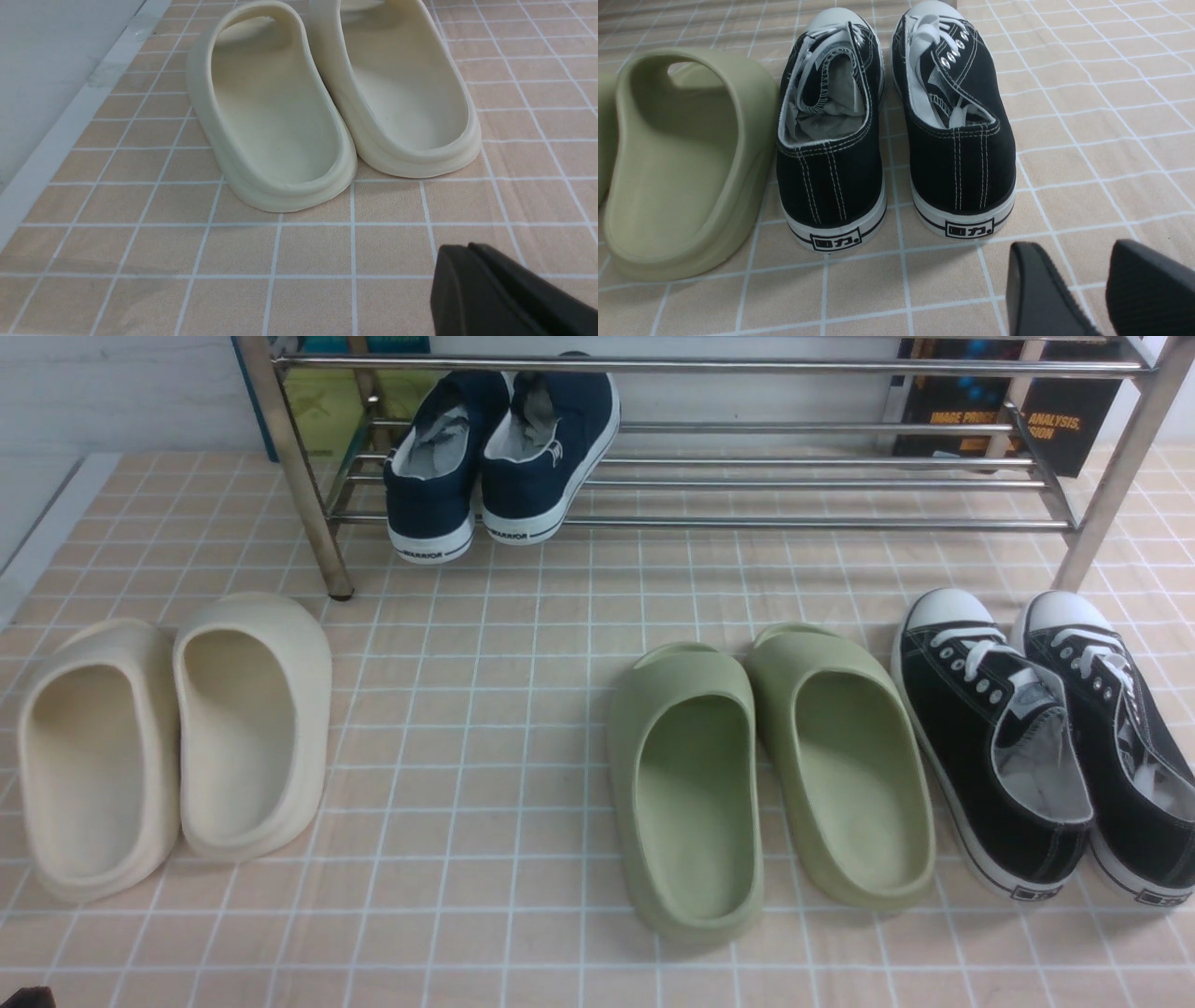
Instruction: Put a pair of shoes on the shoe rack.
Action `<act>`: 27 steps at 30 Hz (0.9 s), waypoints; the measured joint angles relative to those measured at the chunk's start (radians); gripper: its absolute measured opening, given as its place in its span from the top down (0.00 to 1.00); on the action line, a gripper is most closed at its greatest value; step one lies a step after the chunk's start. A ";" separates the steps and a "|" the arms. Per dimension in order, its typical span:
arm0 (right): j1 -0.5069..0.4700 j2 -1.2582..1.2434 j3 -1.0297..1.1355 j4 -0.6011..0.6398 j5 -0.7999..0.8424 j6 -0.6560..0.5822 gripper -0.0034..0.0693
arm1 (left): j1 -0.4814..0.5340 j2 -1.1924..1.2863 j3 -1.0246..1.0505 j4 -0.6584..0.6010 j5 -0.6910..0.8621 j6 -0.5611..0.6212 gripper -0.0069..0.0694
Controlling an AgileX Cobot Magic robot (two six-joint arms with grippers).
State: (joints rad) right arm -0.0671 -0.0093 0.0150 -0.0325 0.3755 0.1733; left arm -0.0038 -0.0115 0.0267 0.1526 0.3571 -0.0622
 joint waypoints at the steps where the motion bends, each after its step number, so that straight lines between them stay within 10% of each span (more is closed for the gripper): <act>1: 0.000 0.000 0.000 0.000 0.000 0.000 0.62 | 0.000 0.000 0.000 0.000 0.000 0.000 0.88; 27: 0.000 0.000 0.000 0.000 0.000 0.000 0.62 | 0.068 0.000 0.000 -0.007 0.000 0.000 0.85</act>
State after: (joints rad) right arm -0.0671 -0.0093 0.0150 -0.0325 0.3755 0.1733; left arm 0.0645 -0.0115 0.0267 0.1458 0.3571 -0.0622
